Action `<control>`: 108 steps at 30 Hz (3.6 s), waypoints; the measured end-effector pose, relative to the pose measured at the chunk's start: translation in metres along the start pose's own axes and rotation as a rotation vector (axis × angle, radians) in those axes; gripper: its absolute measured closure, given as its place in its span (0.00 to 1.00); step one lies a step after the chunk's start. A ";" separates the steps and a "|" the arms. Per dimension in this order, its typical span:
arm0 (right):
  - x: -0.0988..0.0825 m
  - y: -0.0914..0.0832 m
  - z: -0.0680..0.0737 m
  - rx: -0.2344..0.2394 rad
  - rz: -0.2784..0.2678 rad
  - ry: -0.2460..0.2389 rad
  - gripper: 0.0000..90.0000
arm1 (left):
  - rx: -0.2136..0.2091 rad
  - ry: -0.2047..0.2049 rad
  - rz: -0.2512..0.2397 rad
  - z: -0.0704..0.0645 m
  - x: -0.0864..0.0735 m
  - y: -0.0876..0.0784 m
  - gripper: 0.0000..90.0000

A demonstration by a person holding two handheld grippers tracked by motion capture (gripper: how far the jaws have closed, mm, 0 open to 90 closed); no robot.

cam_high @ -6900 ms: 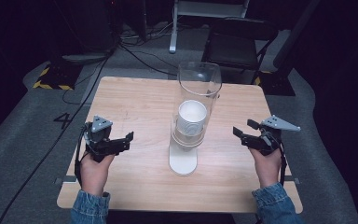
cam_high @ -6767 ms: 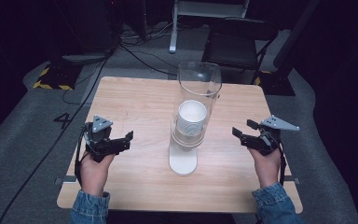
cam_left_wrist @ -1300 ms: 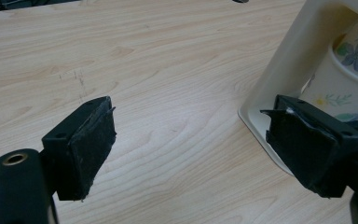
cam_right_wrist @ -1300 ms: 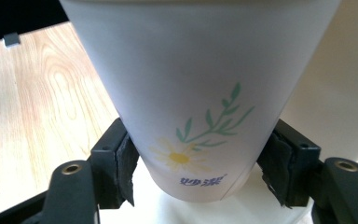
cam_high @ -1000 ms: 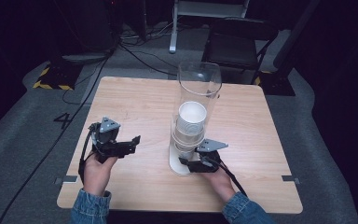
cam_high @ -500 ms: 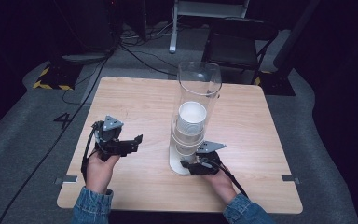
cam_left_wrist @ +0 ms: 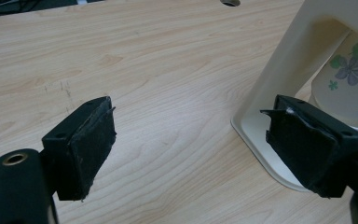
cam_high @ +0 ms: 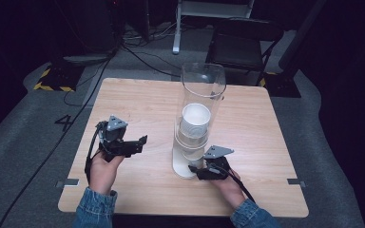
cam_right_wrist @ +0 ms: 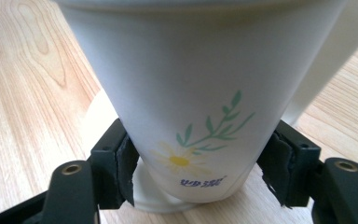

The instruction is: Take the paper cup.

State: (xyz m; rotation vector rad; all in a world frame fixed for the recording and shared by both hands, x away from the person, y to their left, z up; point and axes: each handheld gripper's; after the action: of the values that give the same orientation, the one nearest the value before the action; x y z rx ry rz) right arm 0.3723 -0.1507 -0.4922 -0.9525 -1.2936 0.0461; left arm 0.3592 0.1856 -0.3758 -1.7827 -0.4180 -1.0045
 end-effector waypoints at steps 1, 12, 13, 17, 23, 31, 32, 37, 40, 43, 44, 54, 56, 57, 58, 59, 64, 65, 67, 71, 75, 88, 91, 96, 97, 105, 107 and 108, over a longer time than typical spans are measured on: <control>-0.001 -0.002 0.000 -0.004 0.001 0.001 0.38 | -0.003 -0.003 -0.002 -0.001 0.001 0.001 0.17; -0.012 -0.020 -0.005 -0.069 0.011 0.004 0.38 | -0.017 0.001 0.004 -0.002 0.007 0.009 0.17; -0.013 -0.021 -0.006 -0.073 0.014 0.006 0.38 | -0.019 0.004 0.007 -0.002 0.008 0.010 0.17; -0.015 -0.024 -0.008 -0.094 0.030 0.010 0.38 | -0.016 -0.001 0.004 -0.002 0.009 0.011 0.17; -0.016 -0.036 -0.017 -0.107 0.023 0.052 0.38 | -0.015 0.002 0.004 -0.002 0.009 0.011 0.17; -0.012 -0.049 -0.028 -0.124 -0.033 0.081 0.38 | -0.012 0.000 0.005 -0.002 0.009 0.010 0.17; -0.010 -0.052 -0.031 -0.136 -0.047 0.076 0.38 | -0.012 0.001 0.006 -0.002 0.009 0.010 0.17; 0.000 -0.062 -0.043 -0.131 -0.099 0.140 0.38 | 0.001 0.000 0.019 0.000 0.006 0.011 0.17; 0.005 -0.067 -0.048 -0.156 -0.117 0.130 0.38 | 0.004 -0.001 0.023 0.000 0.004 0.010 0.17; 0.007 -0.070 -0.056 -0.179 -0.134 0.132 0.38 | 0.006 -0.006 0.025 0.000 0.001 0.009 0.17; 0.007 -0.072 -0.059 -0.185 -0.139 0.139 0.38 | 0.006 -0.004 0.026 0.000 0.001 0.009 0.17; 0.002 -0.082 -0.093 -0.250 -0.185 0.203 0.38 | 0.029 -0.019 0.030 0.007 -0.008 0.000 0.17; -0.001 -0.084 -0.101 -0.276 -0.211 0.218 0.38 | 0.034 -0.025 0.031 0.008 -0.011 -0.003 0.17; -0.002 -0.084 -0.105 -0.287 -0.214 0.217 0.38 | 0.038 -0.025 0.032 0.009 -0.012 -0.005 0.17; -0.003 -0.084 -0.107 -0.299 -0.212 0.221 0.38 | 0.043 -0.026 0.031 0.009 -0.013 -0.006 0.17; -0.004 -0.084 -0.110 -0.311 -0.201 0.220 0.38 | 0.043 -0.026 0.031 0.009 -0.013 -0.006 0.17; -0.012 -0.082 -0.127 -0.360 -0.180 0.258 0.38 | 0.055 -0.030 0.031 0.012 -0.018 -0.011 0.17; -0.014 -0.081 -0.129 -0.363 -0.179 0.268 0.38 | 0.056 -0.035 0.034 0.012 -0.019 -0.012 0.17; -0.018 -0.079 -0.136 -0.371 -0.166 0.299 0.38 | 0.062 -0.039 0.032 0.013 -0.021 -0.014 0.17; -0.025 -0.074 -0.145 -0.385 -0.144 0.318 0.38 | 0.070 -0.045 0.031 0.014 -0.023 -0.016 0.17; -0.028 -0.067 -0.149 -0.391 -0.122 0.318 0.38 | 0.073 -0.048 0.038 0.015 -0.026 -0.018 0.17; -0.036 -0.053 -0.155 -0.341 -0.059 0.362 0.38 | 0.072 -0.048 0.042 0.016 -0.027 -0.019 0.17; -0.037 -0.050 -0.154 -0.338 -0.032 0.360 0.38 | 0.072 -0.049 0.040 0.015 -0.026 -0.018 0.17; -0.039 -0.045 -0.154 -0.332 0.000 0.352 0.38 | 0.069 -0.046 0.044 0.014 -0.026 -0.017 0.17; -0.040 -0.045 -0.153 -0.331 0.005 0.354 0.38 | 0.069 -0.045 0.044 0.014 -0.026 -0.017 0.17; -0.041 -0.041 -0.151 -0.327 0.047 0.331 0.38 | 0.063 -0.039 0.047 0.014 -0.024 -0.015 0.17; -0.042 -0.041 -0.151 -0.327 0.056 0.330 0.38 | 0.062 -0.041 0.047 0.014 -0.024 -0.014 0.17; -0.042 -0.041 -0.151 -0.326 0.059 0.329 0.38 | 0.062 -0.041 0.047 0.014 -0.024 -0.014 0.17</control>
State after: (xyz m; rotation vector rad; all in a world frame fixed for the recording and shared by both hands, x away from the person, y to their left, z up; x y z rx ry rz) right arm 0.4633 -0.2843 -0.4953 -1.2192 -0.9830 -0.2734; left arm 0.3417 0.2078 -0.3886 -1.7523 -0.4262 -0.9141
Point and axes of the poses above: each handheld gripper's, and its own axes: y roughly forward along the jaws, x roughly out of its top, z roughly to its left, and after that the axes turned 3 degrees about -y, right-handed
